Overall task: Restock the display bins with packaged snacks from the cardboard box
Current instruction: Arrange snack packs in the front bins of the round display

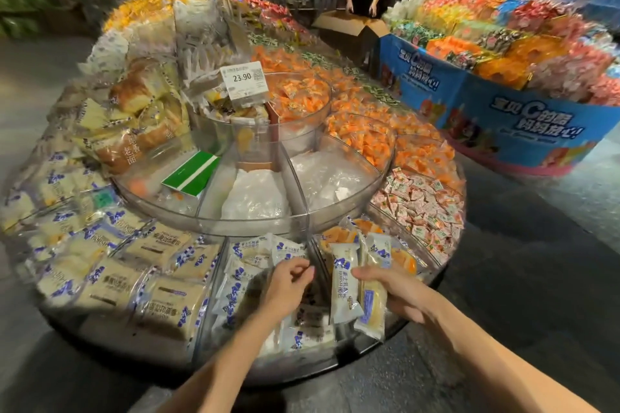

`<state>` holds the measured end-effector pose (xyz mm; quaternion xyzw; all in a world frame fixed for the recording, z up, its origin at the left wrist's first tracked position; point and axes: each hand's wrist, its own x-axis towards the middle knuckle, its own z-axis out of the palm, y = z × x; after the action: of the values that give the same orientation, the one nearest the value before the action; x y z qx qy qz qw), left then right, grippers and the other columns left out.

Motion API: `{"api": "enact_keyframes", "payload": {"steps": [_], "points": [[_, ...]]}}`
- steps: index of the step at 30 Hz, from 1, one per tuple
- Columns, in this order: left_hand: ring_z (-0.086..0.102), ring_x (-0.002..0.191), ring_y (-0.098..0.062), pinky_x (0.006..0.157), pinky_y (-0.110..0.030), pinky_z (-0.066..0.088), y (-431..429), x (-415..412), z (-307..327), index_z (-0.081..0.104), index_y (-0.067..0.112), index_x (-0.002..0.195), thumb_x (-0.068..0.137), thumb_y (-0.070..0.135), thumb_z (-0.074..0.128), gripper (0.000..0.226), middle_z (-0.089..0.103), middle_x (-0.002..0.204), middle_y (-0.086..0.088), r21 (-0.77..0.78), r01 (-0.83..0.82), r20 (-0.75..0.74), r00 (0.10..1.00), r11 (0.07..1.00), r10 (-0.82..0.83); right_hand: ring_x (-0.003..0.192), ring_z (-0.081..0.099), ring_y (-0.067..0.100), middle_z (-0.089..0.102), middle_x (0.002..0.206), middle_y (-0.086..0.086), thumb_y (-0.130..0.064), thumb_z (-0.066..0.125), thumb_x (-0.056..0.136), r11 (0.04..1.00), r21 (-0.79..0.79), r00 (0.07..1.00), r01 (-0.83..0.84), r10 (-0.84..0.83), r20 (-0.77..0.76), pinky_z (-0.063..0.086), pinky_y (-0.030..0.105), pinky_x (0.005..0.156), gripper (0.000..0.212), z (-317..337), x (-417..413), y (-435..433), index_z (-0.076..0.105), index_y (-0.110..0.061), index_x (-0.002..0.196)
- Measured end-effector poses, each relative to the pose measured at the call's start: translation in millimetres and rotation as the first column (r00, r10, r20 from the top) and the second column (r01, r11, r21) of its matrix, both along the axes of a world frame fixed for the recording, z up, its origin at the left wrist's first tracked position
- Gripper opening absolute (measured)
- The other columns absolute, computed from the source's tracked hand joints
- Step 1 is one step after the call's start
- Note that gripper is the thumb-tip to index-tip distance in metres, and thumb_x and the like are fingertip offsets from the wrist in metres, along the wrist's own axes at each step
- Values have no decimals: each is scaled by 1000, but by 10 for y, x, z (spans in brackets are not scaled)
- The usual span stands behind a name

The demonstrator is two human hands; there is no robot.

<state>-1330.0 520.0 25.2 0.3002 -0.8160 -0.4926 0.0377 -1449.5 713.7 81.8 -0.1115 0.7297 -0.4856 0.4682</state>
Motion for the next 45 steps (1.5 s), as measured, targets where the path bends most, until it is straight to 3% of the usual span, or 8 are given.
{"api": "enact_keyframes", "payload": {"steps": [3,16,20,24,31,35,40,45], "points": [[66,86,-19,60,-26,51,-87,-34,533,52,29,132,97,46,54,39,61,112,3,413,35,-102,995,910,8,30,37,12,69,68,13,-69,80,57,980,113,981,-164,175,-87,29,19,29,80,88,-43,-65,69,-23,122],[65,103,-16,68,-28,59,-366,433,526,68,23,110,92,5,66,25,58,117,4,368,-63,-61,994,928,92,36,32,20,65,119,31,-72,80,64,977,64,972,-204,210,-105,32,22,31,74,-144,-324,-162,70,-31,124],[68,93,-15,71,-24,59,-195,569,130,66,19,104,91,13,70,15,65,111,-4,278,-163,61,987,947,152,29,31,19,53,60,29,-80,80,49,979,80,978,-186,193,-85,28,22,30,89,-167,-314,12,77,-17,111],[63,83,-2,58,-5,44,18,614,-172,68,19,103,89,18,74,15,68,97,3,86,-114,166,981,990,99,39,37,23,45,132,42,-77,77,63,974,100,973,-203,212,-95,32,24,30,85,-341,-310,-2,67,-26,130],[55,112,-11,110,-26,33,213,580,-376,72,27,103,87,35,75,18,63,118,5,-344,217,376,923,913,-78,44,38,23,51,132,37,-68,88,56,998,28,996,-59,61,-71,36,32,40,98,-451,-184,-61,57,-19,135],[49,122,-12,114,-28,28,203,572,-364,70,27,110,86,41,74,28,57,124,5,-352,334,435,885,874,-163,131,41,57,53,136,31,-54,96,54,999,4,998,41,-42,52,33,69,109,85,-571,-120,-140,69,-3,117],[68,86,-9,81,-25,57,167,439,201,66,17,110,98,42,56,29,67,107,-2,288,23,140,988,957,-66,144,21,51,49,145,24,-53,95,55,990,-105,988,97,-83,129,14,69,115,66,-537,-67,-288,78,-9,101],[70,100,-41,86,-43,59,326,403,523,51,24,119,103,54,32,39,70,113,-24,890,10,77,982,457,-173,114,67,27,74,115,12,-28,91,62,901,-373,962,221,-139,234,45,49,108,71,-195,193,-598,65,1,122]]}}
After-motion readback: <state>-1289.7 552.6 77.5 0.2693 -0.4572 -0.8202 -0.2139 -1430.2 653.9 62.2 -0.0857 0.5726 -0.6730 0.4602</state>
